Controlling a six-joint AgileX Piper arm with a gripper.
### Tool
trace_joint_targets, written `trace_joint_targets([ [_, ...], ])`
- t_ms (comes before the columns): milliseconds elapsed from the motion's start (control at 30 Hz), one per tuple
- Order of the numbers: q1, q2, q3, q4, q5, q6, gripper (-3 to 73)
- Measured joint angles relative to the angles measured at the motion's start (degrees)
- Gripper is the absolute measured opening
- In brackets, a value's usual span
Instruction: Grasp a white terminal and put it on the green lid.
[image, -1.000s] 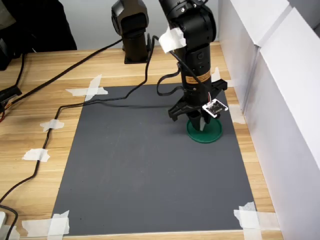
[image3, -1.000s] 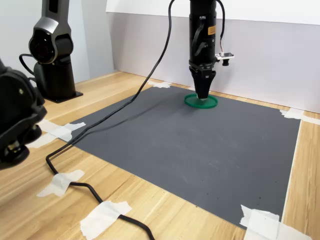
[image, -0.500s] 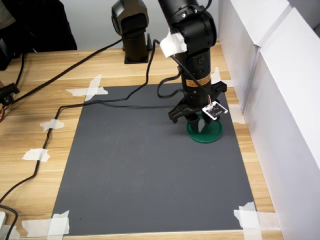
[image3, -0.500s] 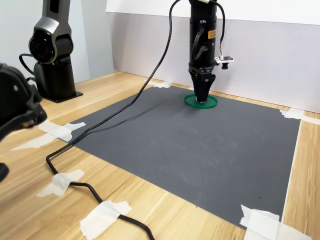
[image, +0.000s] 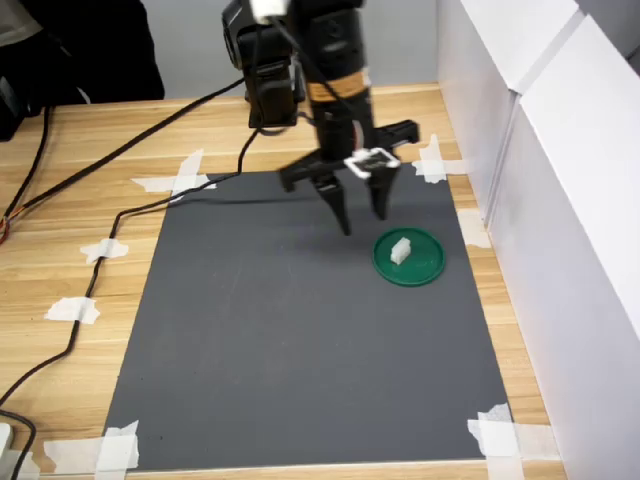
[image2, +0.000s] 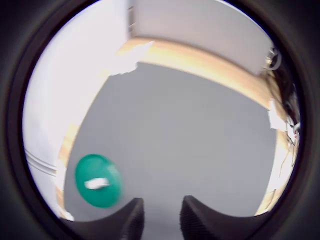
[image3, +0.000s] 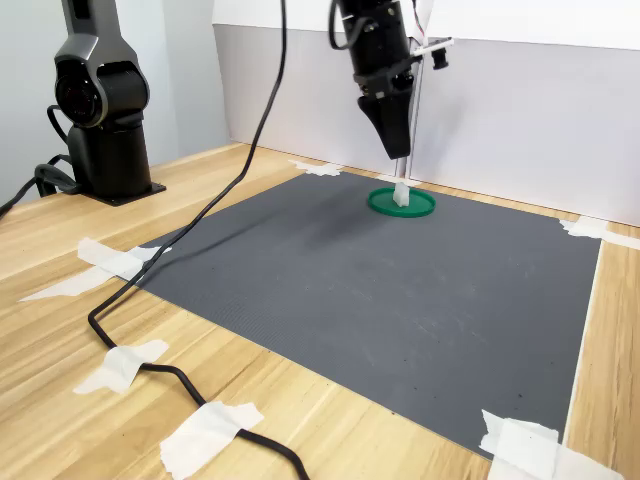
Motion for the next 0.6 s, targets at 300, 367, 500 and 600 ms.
trace_joint_targets([
  [300,-16.8,-20.0,19.8,-2.6,-18.9,4.2,-0.7],
  [367,-19.7,-24.6,23.8,-2.8,-20.5,5.9,-1.2],
  [500,-22.8,-33.6,30.7,-2.9,-21.9,8.1,-1.6],
  [600,-23.1,-40.4,35.9,-3.0,-22.5,8.5,-1.6],
])
